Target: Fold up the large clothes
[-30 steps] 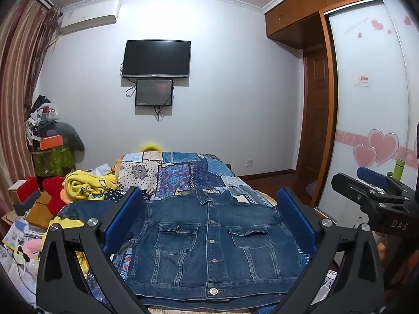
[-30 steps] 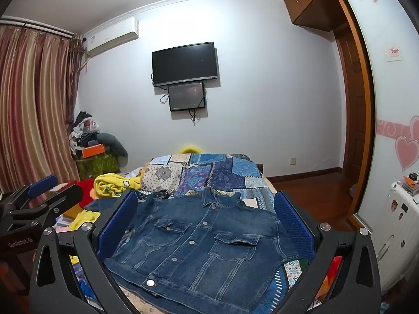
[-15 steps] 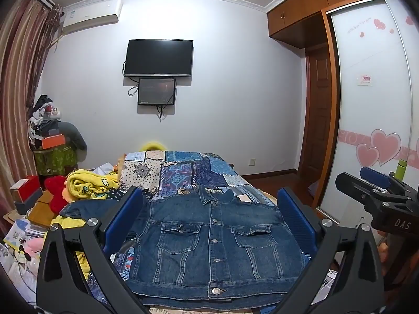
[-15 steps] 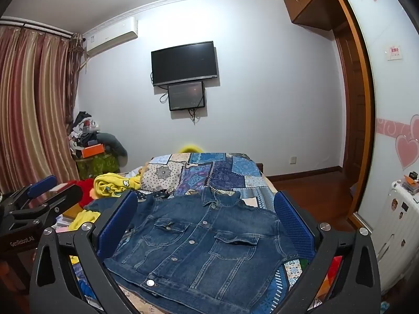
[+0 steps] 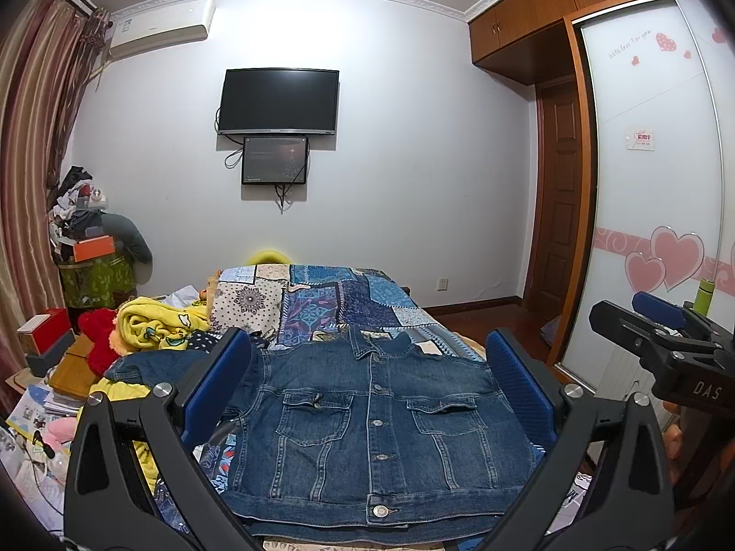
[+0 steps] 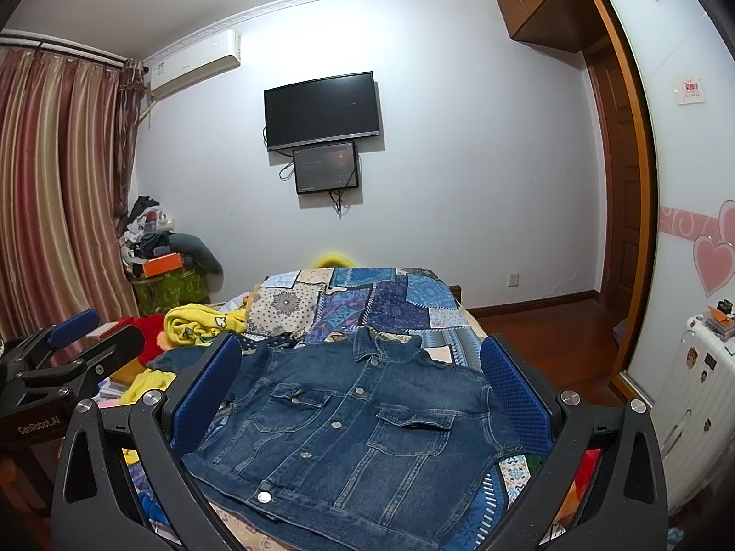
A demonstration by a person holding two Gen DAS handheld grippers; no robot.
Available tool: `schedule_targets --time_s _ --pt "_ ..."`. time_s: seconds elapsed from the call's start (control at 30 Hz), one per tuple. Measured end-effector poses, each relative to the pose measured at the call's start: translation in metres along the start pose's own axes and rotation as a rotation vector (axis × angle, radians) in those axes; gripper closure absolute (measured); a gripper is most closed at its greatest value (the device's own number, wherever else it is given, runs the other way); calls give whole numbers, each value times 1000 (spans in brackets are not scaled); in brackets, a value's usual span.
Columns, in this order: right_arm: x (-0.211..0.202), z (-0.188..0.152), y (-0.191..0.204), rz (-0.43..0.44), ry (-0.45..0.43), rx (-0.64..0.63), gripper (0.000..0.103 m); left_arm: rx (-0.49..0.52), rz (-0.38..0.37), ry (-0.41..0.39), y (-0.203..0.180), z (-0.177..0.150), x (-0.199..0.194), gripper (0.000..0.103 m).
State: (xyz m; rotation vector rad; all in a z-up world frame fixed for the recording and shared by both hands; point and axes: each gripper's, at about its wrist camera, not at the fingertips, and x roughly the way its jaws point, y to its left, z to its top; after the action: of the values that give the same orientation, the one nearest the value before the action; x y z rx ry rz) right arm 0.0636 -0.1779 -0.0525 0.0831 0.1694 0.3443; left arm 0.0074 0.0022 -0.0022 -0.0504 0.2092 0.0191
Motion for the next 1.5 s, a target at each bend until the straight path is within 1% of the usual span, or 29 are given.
schedule_targets --time_s 1.5 --pt "0 5 4 -11 8 -17 0 -11 -2 5 -1 -1 5 0"
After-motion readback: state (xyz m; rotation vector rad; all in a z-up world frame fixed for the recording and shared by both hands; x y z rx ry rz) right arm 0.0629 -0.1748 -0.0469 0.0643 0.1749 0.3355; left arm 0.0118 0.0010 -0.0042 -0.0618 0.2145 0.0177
